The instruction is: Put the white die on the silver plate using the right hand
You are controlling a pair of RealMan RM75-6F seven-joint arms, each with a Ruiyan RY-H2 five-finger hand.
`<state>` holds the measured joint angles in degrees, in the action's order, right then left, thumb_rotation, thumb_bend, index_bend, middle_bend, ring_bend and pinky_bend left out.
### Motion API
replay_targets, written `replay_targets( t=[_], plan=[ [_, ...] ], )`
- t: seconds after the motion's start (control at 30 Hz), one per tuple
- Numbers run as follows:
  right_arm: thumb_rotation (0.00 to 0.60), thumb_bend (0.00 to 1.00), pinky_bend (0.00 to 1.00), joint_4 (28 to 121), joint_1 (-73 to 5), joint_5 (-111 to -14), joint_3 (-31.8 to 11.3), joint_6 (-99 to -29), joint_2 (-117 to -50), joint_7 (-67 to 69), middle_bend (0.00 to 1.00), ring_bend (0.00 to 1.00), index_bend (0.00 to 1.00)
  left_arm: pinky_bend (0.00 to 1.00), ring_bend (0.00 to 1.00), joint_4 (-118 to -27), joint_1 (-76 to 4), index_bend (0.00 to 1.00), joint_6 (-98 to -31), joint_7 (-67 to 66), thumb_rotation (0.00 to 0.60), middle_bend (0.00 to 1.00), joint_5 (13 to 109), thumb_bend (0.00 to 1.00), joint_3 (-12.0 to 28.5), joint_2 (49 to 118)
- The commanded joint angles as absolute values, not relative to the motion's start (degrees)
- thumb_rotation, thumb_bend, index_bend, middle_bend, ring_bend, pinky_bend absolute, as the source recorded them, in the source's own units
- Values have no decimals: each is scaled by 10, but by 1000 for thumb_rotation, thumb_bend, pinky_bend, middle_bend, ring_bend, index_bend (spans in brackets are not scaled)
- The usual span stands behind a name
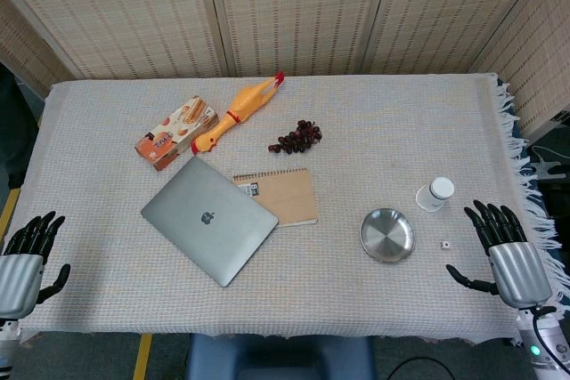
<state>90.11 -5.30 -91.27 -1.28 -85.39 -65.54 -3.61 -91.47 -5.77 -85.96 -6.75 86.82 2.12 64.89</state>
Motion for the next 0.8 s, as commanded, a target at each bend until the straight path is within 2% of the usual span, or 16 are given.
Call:
replay_targets(
  t=[0.03,0.23,0.53,0.7,0.8],
  plan=[
    [273,142,0,902,-52,-913,-13,-856,-655,-38,0,0,0,131,0,-914,-58,0,-860,-66,600,0,870,401,21,650],
    [272,145,0,908,-55,-896,-17,-840,-656,-55,0,0,0,131,0,-912,-62,0,-852,-62,600,0,866,400,22,651],
    [275,203,0,932,-117,-786,-38,-697,-629,-202,0,0,143,131,0,-911,-65,0,-844,-43,600,0,860,402,25,645],
    [351,220,0,929,-133,-745,-37,-661,-634,-252,0,0,251,131,0,-912,-66,0,-841,-39,600,0,856,401,27,643],
    [373,224,0,909,-140,-724,-36,-647,-650,-262,0,0,295,131,0,-913,-65,0,-842,-37,600,0,856,401,26,642]
  ],
)
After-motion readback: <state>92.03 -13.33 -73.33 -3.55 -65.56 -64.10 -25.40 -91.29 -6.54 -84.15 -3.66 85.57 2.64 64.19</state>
